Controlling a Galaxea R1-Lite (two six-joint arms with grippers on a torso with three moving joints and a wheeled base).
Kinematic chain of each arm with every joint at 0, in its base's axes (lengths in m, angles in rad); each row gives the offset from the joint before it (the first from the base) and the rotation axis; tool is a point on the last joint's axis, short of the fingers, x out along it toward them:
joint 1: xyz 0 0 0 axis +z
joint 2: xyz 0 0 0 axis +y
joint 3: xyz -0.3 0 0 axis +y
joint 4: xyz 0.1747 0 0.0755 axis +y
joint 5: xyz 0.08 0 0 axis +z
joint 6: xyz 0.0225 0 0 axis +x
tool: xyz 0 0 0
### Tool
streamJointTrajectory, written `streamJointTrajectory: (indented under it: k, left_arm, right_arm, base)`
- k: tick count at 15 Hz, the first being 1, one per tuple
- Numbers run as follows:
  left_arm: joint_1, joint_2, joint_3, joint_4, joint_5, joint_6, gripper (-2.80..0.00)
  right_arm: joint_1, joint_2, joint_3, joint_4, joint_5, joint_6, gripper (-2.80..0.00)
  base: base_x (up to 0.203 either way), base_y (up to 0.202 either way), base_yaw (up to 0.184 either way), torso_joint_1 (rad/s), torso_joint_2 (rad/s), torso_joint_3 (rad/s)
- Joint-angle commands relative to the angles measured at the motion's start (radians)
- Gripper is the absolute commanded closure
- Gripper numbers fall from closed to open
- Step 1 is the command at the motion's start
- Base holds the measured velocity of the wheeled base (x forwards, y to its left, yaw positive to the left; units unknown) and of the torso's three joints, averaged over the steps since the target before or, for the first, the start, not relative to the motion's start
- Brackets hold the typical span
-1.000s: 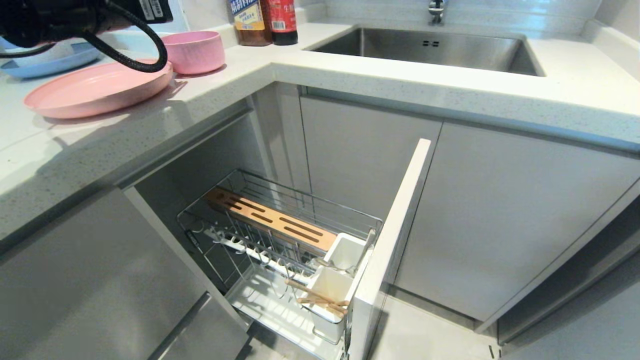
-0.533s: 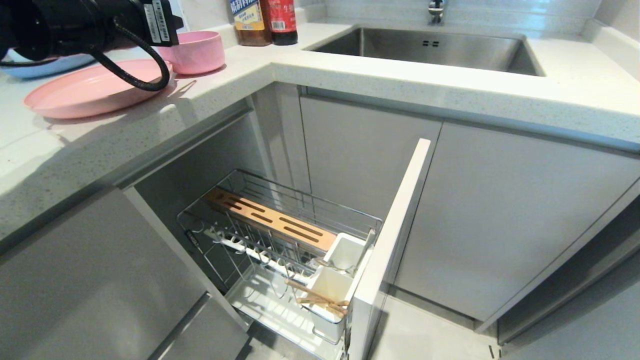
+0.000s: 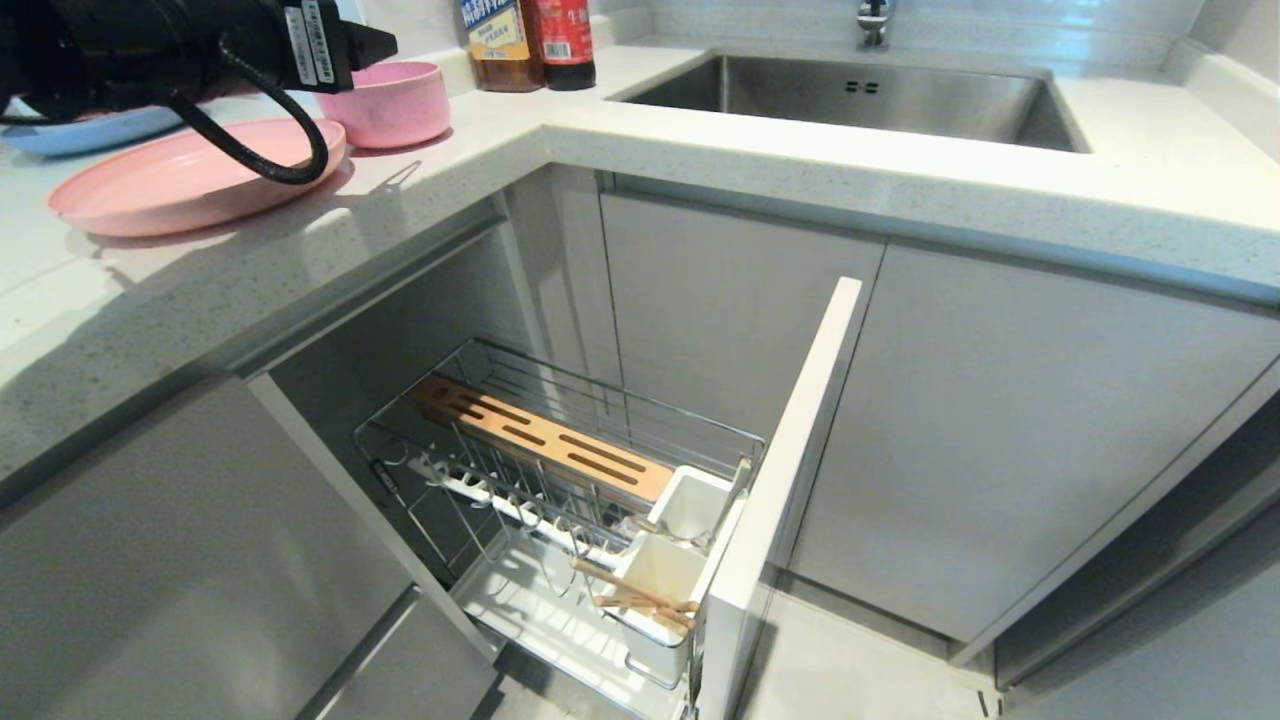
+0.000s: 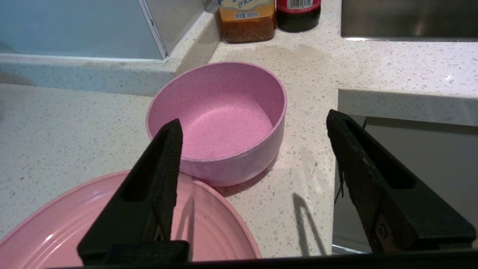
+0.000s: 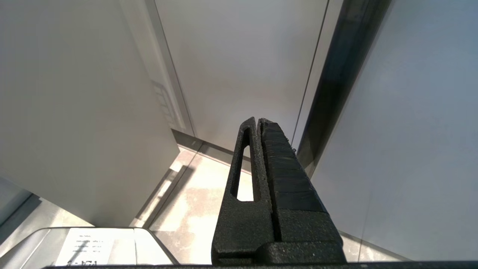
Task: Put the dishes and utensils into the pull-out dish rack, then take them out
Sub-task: Pick up the bowl and place it in the cupboard
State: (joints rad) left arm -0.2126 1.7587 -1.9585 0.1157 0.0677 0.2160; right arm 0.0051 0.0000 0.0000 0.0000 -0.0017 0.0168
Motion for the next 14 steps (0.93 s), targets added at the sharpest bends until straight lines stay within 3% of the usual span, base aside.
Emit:
streamJointTrajectory:
  k: [1, 11, 14]
  left_arm:
    - [-0.001, 0.004, -0.002, 0.001, 0.000, 0.005, -2.80]
    - [-0.002, 0.022, -0.003, -0.002, -0.002, 0.008, -2.80]
    - [-0.001, 0.038, -0.003, -0.014, -0.002, 0.045, -2.80]
  right_arm:
    - [0.001, 0.000, 0.002, 0.000, 0.000, 0.000, 0.00]
    - [0.001, 0.000, 0.002, 0.000, 0.000, 0.000, 0.00]
    - [0.001, 0.000, 0.002, 0.000, 0.000, 0.000, 0.00]
  base:
    - [0.000, 0.000, 0.000, 0.000, 0.00, 0.000]
    - [0.000, 0.000, 0.000, 0.000, 0.00, 0.000]
    - [0.000, 0.000, 0.000, 0.000, 0.00, 0.000]
